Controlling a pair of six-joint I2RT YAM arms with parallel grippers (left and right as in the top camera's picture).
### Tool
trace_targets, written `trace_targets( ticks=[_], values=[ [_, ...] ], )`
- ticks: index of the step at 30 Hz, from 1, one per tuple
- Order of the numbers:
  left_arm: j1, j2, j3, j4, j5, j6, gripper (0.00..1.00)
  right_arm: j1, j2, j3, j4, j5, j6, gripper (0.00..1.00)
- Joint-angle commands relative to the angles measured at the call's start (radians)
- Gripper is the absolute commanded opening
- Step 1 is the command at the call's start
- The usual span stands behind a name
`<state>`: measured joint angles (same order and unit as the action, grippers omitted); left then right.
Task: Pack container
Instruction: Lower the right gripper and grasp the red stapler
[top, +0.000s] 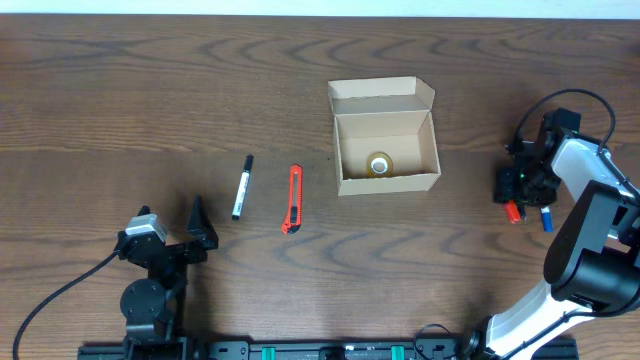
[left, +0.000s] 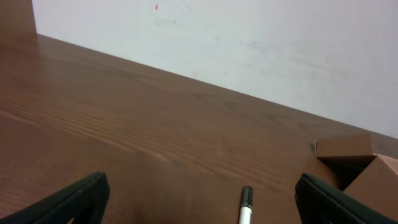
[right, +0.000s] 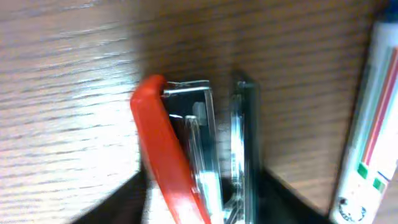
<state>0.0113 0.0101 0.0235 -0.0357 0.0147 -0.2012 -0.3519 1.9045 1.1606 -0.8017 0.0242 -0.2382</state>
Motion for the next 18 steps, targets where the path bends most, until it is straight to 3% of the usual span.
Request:
trace_targets(
  ticks=[1, 5, 18],
  values=[
    [0.001, -0.006, -0.019, -0.041, -0.025, 0.022, 0.95, 0.006, 0.018, -0.011, 0.0, 0.02, 0.007, 0.29],
    [0.001, -0.006, -0.019, -0.041, -0.025, 0.022, 0.95, 0.006, 0.018, -0.011, 0.002, 0.02, 0.023, 0.01],
    [0.001, -0.006, -0.019, -0.041, -0.025, 0.022, 0.95, 0.06, 0.018, 0.089, -0.035, -0.062, 0.024, 0.01]
  ],
)
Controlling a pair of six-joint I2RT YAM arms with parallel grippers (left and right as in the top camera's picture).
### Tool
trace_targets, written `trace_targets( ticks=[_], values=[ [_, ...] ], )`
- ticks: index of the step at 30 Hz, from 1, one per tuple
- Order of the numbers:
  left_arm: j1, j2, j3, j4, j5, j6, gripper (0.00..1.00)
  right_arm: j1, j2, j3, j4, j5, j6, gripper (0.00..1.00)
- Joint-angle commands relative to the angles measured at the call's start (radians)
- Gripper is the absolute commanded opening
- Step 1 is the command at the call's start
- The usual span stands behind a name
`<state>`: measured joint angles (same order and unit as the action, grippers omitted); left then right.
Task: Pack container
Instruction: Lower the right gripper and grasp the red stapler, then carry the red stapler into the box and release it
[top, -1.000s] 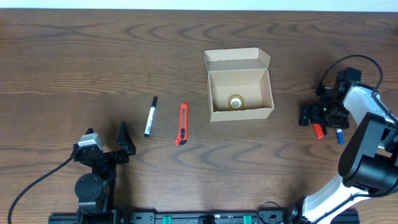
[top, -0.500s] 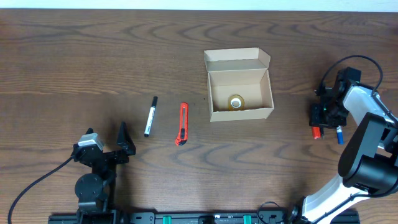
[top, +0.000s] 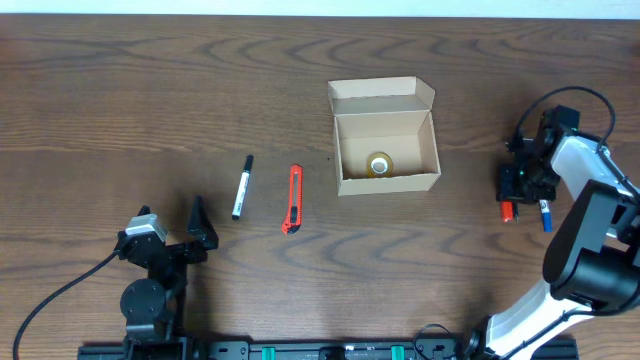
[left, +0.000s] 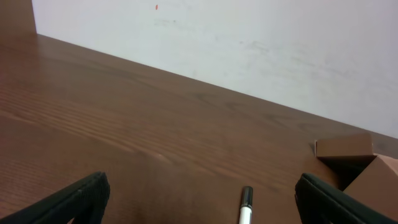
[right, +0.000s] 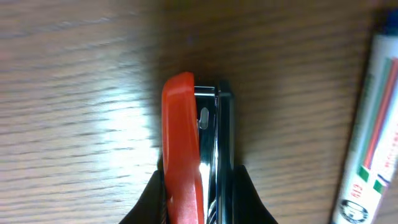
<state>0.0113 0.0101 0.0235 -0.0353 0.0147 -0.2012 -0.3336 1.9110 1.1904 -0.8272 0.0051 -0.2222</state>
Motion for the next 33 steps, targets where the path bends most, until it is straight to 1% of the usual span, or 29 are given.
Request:
trace_targets(
  ticks=[1, 4, 9, 11, 15, 19, 21, 24, 30, 33],
  values=[
    [0.002, -0.006, -0.019, -0.042, -0.025, 0.022, 0.95, 0.056, 0.011, 0.085, -0.023, -0.039, 0.008, 0.01],
    [0.001, -0.006, -0.019, -0.042, -0.025, 0.022, 0.95, 0.097, 0.011, 0.169, -0.068, -0.055, 0.008, 0.01],
    [0.002, -0.006, -0.019, -0.042, -0.025, 0.022, 0.95, 0.17, 0.011, 0.338, -0.169, -0.159, 0.008, 0.01],
    [0.001, -0.006, -0.019, -0.042, -0.025, 0.022, 0.95, 0.199, 0.011, 0.436, -0.223, -0.209, 0.0, 0.01],
    [0.001, -0.006, -0.019, -0.042, -0.025, 0.022, 0.95, 0.243, 0.011, 0.65, -0.351, -0.32, -0.069, 0.01],
    [0.001, -0.006, -0.019, -0.042, -0.025, 0.022, 0.95, 0.291, 0.011, 0.848, -0.469, -0.354, -0.135, 0.01],
    [0.002, -0.006, -0.019, -0.042, -0.025, 0.022, 0.95, 0.321, 0.011, 0.909, -0.51, -0.36, -0.164, 0.01],
    [0.001, -0.006, -0.019, -0.042, -0.025, 0.022, 0.95, 0.375, 0.011, 0.937, -0.552, -0.414, -0.24, 0.01],
    [0.002, -0.006, -0.019, -0.042, -0.025, 0.022, 0.95, 0.505, 0.026, 0.923, -0.563, -0.407, -0.307, 0.01],
    [0.001, -0.006, -0.019, -0.042, -0.025, 0.022, 0.95, 0.547, 0.042, 0.921, -0.561, -0.383, -0.306, 0.01]
  ],
)
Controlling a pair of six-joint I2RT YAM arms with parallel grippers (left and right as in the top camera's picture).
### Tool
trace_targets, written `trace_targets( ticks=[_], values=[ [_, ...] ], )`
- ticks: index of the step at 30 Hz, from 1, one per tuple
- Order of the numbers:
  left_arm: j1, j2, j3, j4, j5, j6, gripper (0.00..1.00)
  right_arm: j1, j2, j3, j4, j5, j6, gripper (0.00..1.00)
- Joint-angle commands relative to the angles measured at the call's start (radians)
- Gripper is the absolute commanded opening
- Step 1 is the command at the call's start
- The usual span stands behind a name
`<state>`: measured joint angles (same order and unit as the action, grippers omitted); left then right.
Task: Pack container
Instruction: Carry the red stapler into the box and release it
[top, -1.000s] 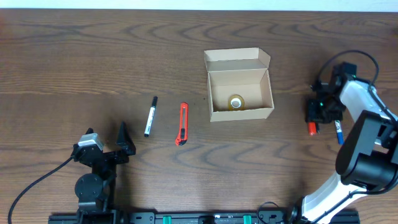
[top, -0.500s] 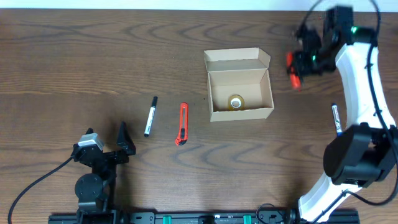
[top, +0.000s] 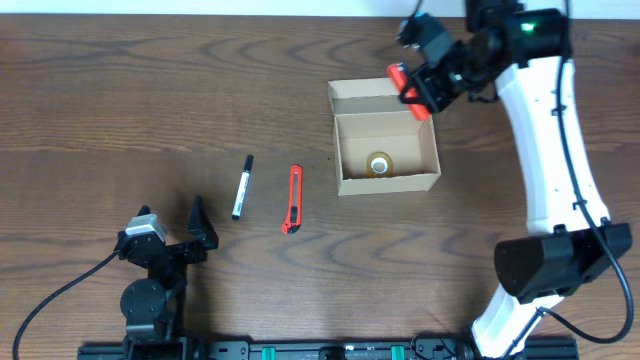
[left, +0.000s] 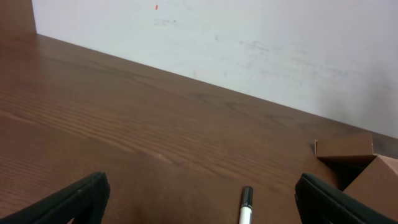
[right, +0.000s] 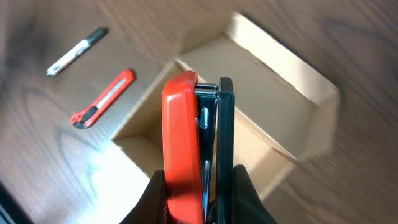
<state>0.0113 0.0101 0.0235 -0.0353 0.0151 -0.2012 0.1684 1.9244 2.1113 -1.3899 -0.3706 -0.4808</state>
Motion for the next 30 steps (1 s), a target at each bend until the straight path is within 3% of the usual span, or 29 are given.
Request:
trace_targets(
  ticks=[1, 17, 30],
  values=[
    [0.001, -0.006, -0.019, -0.042, -0.026, 0.022, 0.95, 0.058, 0.041, 0.0, 0.002, -0.006, -0.047, 0.01],
    [0.002, -0.006, -0.019, -0.042, -0.026, 0.022, 0.95, 0.088, 0.244, -0.066, 0.009, 0.053, 0.009, 0.01],
    [0.001, -0.006, -0.019, -0.042, -0.026, 0.022, 0.95, 0.089, 0.249, -0.314, 0.114, 0.053, 0.012, 0.01]
  ],
)
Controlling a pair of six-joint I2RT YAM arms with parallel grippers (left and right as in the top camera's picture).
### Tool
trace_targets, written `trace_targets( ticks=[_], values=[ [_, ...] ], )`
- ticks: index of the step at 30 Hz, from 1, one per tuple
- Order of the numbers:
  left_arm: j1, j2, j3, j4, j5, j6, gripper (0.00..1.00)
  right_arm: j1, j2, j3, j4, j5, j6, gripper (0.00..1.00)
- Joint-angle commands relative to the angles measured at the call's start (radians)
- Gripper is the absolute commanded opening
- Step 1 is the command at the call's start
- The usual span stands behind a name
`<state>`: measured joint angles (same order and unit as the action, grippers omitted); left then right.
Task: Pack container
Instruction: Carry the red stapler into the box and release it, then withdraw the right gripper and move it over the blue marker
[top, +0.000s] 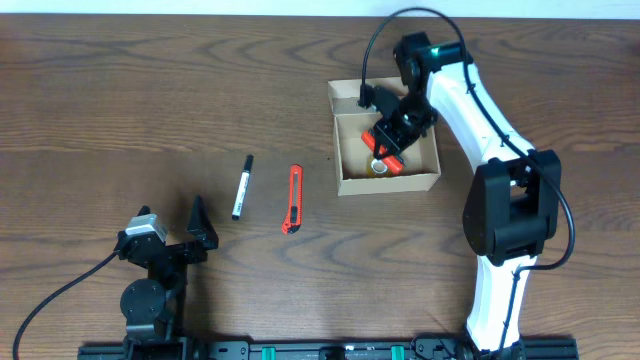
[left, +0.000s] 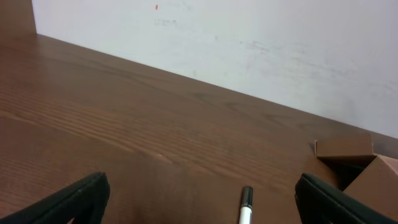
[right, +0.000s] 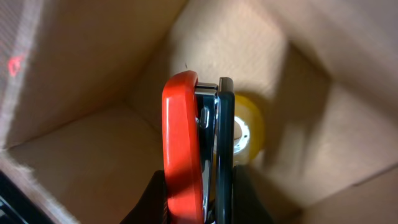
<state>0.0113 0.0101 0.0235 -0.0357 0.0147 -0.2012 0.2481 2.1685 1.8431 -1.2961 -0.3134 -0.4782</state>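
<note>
An open cardboard box (top: 388, 183) stands right of the table's middle, with a yellow tape roll (right: 250, 133) on its floor. My right gripper (top: 393, 138) reaches down inside the box, shut on a red and black stapler (right: 183, 143) that hangs just over the tape roll. From overhead the stapler (top: 386, 152) covers most of the roll. My left gripper (top: 176, 243) rests open near the front left edge, holding nothing. Its black fingers (left: 81, 196) frame bare wood.
A black and white marker (top: 241, 186) and a red utility knife (top: 293, 198) lie side by side left of the box. The marker's cap (left: 247, 196) shows between the left fingers. The box's rear flap (top: 380, 92) is folded back. A white wall borders the table's far side.
My right gripper, still shut on the stapler, has gone from above the box's rear flap down into the box, over the tape roll. The left arm has not moved.
My right gripper sat around the stapler at the table's right side beside a blue-capped pen, then was shut on it there. Later it held the stapler high over the box's back flap. Now the stapler hangs inside the box. The left gripper stayed open throughout.
</note>
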Motion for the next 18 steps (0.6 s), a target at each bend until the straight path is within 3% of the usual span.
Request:
trace_targets(
  ticks=[1, 16, 17, 18],
  values=[
    [0.001, -0.006, -0.019, -0.041, -0.025, 0.022, 0.95, 0.009, 0.005, -0.066, 0.035, -0.005, 0.013, 0.01],
    [0.001, -0.006, -0.019, -0.041, -0.025, 0.022, 0.95, 0.009, 0.005, -0.149, 0.105, -0.004, 0.022, 0.02],
    [0.001, -0.006, -0.019, -0.041, -0.025, 0.022, 0.95, 0.009, 0.005, -0.149, 0.104, -0.004, 0.022, 0.02],
    [0.001, -0.006, -0.019, -0.041, -0.025, 0.022, 0.95, 0.009, 0.005, -0.149, 0.105, -0.004, 0.022, 0.09]
  ],
)
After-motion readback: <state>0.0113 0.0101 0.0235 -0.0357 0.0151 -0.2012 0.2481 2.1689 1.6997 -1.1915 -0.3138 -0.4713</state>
